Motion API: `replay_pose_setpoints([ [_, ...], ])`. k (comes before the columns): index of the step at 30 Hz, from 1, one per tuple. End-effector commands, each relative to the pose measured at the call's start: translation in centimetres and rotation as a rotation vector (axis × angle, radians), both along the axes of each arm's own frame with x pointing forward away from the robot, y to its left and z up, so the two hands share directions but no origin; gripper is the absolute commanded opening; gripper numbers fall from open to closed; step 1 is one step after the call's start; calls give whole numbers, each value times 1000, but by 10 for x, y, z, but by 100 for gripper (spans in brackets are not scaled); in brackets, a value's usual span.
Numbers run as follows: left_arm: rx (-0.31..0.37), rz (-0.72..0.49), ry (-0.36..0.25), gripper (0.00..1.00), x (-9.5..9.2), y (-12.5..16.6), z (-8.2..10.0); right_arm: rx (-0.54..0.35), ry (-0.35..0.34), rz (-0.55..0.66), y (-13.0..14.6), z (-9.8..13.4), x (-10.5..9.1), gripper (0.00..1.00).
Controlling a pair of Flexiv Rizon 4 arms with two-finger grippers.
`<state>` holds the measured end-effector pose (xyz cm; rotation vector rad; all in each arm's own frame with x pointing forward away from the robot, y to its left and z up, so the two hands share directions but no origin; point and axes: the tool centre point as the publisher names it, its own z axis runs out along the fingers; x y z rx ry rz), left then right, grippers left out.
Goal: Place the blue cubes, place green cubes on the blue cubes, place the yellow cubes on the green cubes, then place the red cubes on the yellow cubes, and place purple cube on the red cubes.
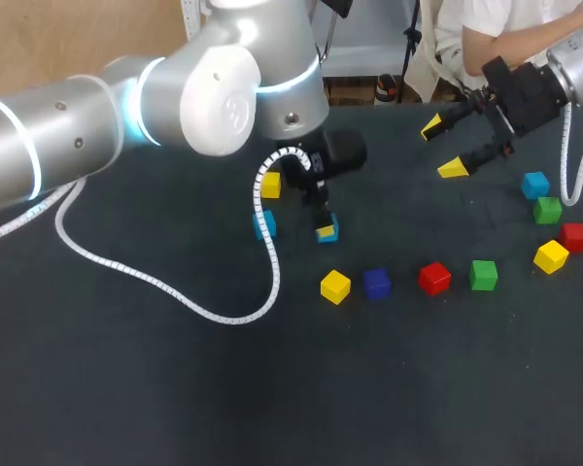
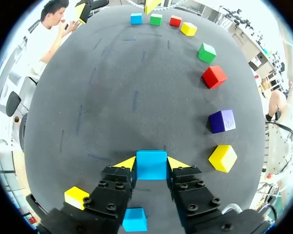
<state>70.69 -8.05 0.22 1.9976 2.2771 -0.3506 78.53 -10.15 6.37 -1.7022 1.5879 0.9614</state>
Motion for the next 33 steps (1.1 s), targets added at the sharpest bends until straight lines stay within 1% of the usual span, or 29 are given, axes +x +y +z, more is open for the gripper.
replay_pose_setpoints([
  [1, -1, -2, 3, 0, 2, 1, -1, 0, -2, -1, 0, 0, -1, 100],
  [33, -2, -6, 24, 0, 1, 0, -5, 0, -2, -1, 0, 0, -1, 100],
])
